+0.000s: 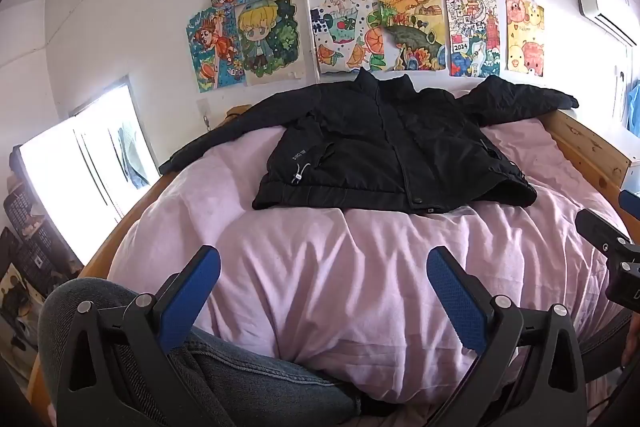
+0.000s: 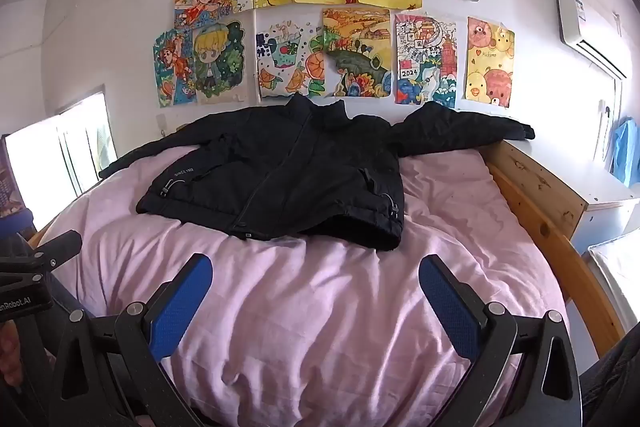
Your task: Fold large clothes
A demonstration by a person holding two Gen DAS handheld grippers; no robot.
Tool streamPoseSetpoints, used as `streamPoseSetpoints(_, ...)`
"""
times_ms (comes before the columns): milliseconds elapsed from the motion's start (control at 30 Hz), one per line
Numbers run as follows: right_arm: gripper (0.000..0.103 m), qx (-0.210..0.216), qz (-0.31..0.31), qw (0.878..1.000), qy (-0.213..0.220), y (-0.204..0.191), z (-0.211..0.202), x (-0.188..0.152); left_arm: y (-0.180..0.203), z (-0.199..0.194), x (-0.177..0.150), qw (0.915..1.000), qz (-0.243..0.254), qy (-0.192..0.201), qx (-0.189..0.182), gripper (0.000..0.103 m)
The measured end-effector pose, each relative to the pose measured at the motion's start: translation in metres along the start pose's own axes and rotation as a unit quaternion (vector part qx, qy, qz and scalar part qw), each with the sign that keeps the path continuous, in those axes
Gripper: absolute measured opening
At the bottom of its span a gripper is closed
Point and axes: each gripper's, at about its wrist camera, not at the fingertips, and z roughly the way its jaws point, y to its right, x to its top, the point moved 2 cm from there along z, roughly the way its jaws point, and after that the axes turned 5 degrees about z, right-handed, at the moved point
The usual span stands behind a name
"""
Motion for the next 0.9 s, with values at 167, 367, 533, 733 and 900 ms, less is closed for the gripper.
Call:
streamPoseSetpoints(167, 0.103, 0.001, 0.002, 1.000, 0.000, 0.0005, 0.0003, -0.0006, -0.0001, 0.0000, 0.0003, 1.0000, 0.000, 0.000, 0.000, 0.102)
streamPoseSetpoints(367, 0.103, 0.001, 0.002, 1.000, 0.001, 0.0008, 0.0007, -0.0014, 0.0000, 0.0000, 0.0000, 1.0000, 0.000, 0.001, 0.000, 0.102)
streamPoseSetpoints(533, 0.103, 0.002, 0.002, 1.000, -0.001, 0.0001, 0.0010, -0.0025, -0.0001, 0.0000, 0.0000, 1.0000, 0.000, 0.001, 0.000, 0.102)
streamPoseSetpoints(733, 0.103, 0.002, 0.003, 1.000, 0.000, 0.0018, 0.0017, -0.0027, -0.0001, 0.0000, 0.0000, 1.0000, 0.000, 0.001, 0.000, 0.102)
streamPoseSetpoints(900, 0.103, 0.002, 0.003, 1.000, -0.001, 0.0015, 0.0018, -0.0034, -0.0001, -0.0001, 0.0000, 1.0000, 0.000, 0.001, 0.000, 0.102)
